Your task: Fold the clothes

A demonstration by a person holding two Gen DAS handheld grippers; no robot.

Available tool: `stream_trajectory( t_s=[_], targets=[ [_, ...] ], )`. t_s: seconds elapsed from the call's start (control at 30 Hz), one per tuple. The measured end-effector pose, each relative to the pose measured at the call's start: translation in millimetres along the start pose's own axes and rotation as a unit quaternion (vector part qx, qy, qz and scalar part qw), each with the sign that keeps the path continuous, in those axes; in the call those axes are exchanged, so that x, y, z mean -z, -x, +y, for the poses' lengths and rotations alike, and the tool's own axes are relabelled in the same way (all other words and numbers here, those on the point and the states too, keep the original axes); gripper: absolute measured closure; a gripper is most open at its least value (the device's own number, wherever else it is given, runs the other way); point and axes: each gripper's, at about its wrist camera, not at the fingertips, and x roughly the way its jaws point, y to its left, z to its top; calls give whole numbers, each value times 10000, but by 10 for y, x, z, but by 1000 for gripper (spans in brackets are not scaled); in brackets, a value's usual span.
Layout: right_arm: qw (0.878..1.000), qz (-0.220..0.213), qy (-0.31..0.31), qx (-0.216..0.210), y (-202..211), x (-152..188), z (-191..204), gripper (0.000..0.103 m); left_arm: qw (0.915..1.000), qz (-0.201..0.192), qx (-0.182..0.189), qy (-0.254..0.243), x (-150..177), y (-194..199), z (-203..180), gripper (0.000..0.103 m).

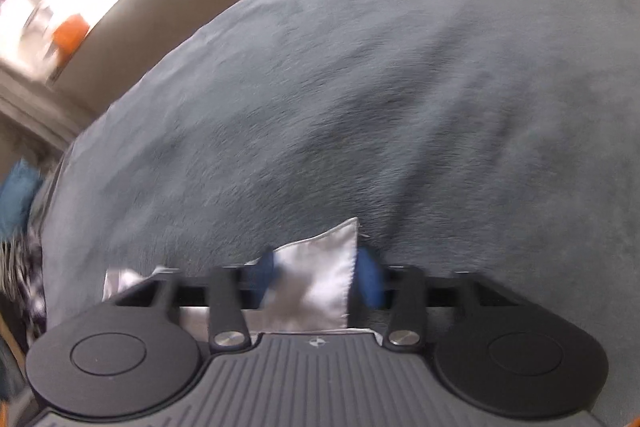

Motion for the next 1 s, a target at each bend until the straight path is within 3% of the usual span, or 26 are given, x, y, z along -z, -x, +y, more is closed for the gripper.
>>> stream_trajectory(
  t_s=[0.03,0.13,0.27,0.37,0.57,0.73,1.0],
  targets=[
    [9999,18,148,-29,-13,17,46,99,10000,12,-15,-31,7,-22,-12,70],
    [9979,-325,521,-210,109,26,180,102,9998,30,-70,-166,27,-74,-50,70],
    [9868,-1429,582,-494,482,12,220,103,9992,33,-166,-367,53,-123,-90,70],
    [9765,-1994,492,-652,641,1,148,103,9988,42,-220,-439,59,-150,-119,70],
    [9787,-1916,454,-576,540,47,70,103,9995,52,-160,-280,25,-145,-109,70],
    [9714,-2266,202,-688,627,99,-72,103,10000,60,-40,-34,-12,-115,-77,70],
    [9730,-2192,129,-716,599,116,-177,103,9998,-79,-18,186,-128,-80,-6,70]
  ],
)
